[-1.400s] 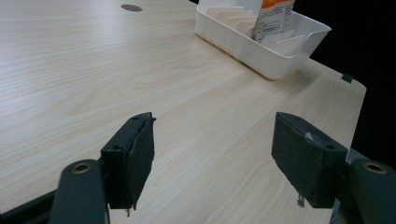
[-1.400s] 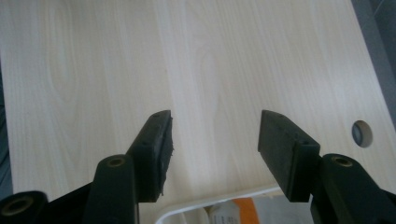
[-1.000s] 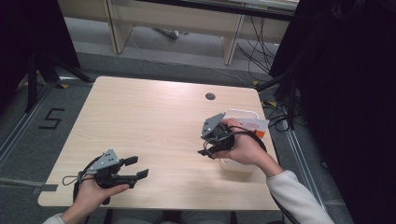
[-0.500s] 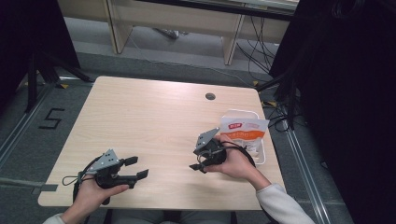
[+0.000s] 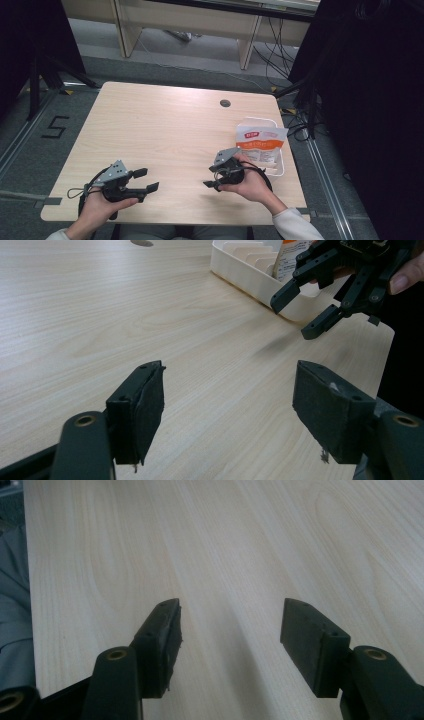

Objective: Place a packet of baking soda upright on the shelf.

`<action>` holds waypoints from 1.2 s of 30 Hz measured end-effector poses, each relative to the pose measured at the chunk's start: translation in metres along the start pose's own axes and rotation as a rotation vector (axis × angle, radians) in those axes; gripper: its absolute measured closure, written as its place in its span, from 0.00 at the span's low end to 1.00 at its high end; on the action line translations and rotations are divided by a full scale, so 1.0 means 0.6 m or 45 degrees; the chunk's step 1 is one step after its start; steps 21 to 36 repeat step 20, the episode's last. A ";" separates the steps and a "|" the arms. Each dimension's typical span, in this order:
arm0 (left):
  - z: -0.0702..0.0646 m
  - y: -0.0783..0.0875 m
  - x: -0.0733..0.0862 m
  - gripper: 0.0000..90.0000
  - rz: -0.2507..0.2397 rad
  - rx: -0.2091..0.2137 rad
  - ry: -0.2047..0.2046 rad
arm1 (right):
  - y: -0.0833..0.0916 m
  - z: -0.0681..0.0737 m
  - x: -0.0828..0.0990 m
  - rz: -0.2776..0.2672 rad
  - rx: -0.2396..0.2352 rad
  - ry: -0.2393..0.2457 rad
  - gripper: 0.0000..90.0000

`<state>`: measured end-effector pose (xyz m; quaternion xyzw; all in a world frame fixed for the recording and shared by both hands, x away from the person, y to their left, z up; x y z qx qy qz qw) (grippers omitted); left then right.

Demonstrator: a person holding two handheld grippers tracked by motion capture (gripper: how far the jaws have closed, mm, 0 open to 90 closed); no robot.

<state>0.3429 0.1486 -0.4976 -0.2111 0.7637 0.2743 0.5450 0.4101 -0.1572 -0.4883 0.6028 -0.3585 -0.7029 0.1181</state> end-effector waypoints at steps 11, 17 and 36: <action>0.003 0.002 0.002 0.31 0.018 -0.001 0.024 | -0.008 -0.002 0.020 -0.088 0.042 -0.052 0.48; 0.003 0.004 0.000 0.31 0.014 -0.006 0.023 | -0.014 0.001 0.023 -0.080 0.036 -0.030 0.47; 0.005 0.002 0.000 0.32 0.012 0.002 0.020 | -0.014 0.002 0.023 -0.075 0.026 -0.048 0.47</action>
Point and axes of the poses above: each handheld gripper's, and its own axes: y roughly backward along the jaws, x roughly out of its underside, z roughly to its left, the point moved 3 cm from there along -y, roughly forward along the jaws, and after that the axes turned 11 degrees about -z, right-handed, at the moved point
